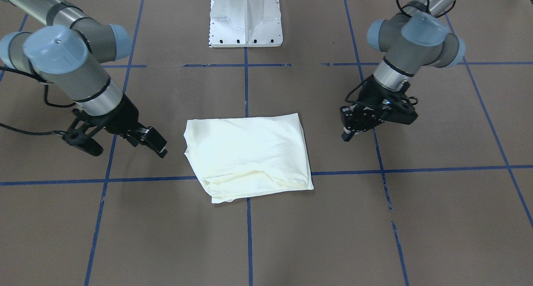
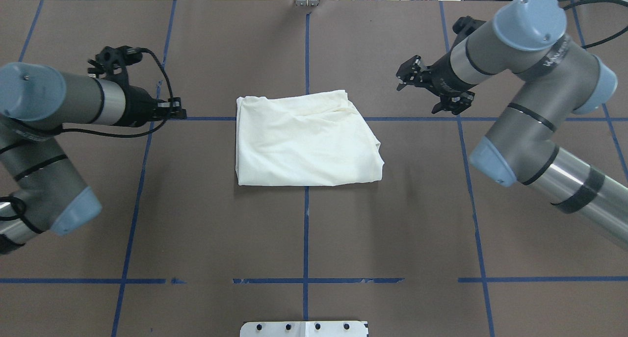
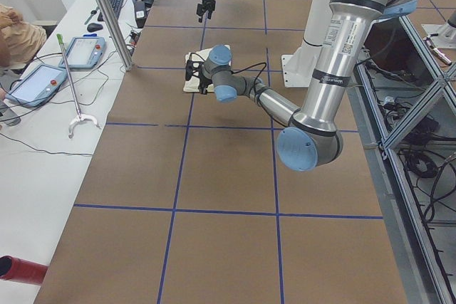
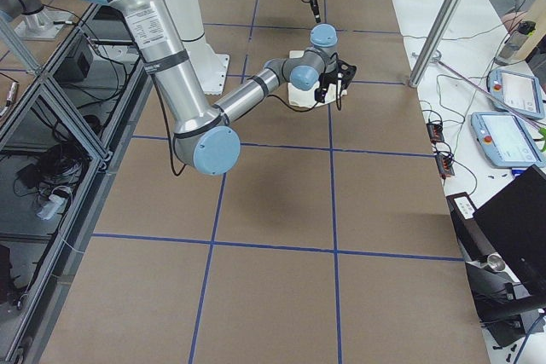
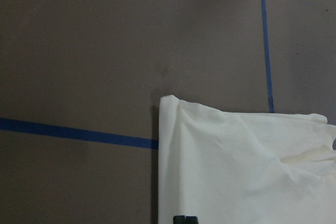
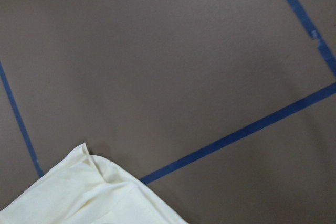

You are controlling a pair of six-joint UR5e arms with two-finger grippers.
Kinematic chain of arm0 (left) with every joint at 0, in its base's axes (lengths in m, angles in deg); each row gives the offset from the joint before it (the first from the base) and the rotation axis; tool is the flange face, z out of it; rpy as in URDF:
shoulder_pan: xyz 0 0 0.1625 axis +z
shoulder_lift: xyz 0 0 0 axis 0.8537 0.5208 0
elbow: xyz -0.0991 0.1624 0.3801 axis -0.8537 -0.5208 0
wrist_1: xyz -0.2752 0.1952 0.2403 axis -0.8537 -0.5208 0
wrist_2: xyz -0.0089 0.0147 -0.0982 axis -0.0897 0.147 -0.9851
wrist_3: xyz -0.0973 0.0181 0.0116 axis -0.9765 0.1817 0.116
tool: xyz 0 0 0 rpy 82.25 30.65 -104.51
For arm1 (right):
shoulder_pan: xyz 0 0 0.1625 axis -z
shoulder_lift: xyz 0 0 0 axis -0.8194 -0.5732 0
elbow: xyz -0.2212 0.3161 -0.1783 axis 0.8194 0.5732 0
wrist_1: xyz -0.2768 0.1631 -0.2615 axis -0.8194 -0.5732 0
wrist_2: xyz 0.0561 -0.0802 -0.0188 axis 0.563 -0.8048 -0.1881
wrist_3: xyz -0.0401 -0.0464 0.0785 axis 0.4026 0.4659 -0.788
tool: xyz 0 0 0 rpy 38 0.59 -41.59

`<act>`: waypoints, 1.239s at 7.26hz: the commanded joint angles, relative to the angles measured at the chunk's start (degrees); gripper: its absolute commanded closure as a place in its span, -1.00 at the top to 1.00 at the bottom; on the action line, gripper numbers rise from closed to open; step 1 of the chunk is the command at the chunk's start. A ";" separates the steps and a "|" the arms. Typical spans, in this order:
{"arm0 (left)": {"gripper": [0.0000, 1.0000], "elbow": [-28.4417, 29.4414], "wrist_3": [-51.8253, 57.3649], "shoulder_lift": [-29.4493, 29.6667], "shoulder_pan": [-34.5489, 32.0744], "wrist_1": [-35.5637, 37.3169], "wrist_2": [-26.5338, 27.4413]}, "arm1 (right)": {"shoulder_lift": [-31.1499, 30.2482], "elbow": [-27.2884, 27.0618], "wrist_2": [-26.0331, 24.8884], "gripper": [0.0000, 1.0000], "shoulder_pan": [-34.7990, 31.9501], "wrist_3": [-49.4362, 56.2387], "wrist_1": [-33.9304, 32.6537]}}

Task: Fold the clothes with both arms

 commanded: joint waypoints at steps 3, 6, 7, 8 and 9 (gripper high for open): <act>-1.00 -3.51 47.61 -14.76 -27.66 10.39 -5.93 | -17.42 -2.63 7.02 1.00 -24.30 47.66 -4.87; -0.78 2.37 65.59 -11.43 -42.30 29.10 -16.20 | -22.08 -2.72 7.80 1.00 -30.49 70.42 -15.79; 0.98 1.43 65.76 -13.07 -43.02 33.09 -27.18 | -24.54 -2.81 12.68 1.00 -30.94 71.59 -17.11; 1.00 -1.62 65.85 -19.36 -43.12 32.35 -29.37 | -25.87 -2.89 17.52 1.00 -31.12 71.52 -17.13; 1.00 -4.09 65.33 -20.29 -43.03 33.21 -28.79 | -27.19 -3.42 17.57 1.00 -31.12 71.51 -16.34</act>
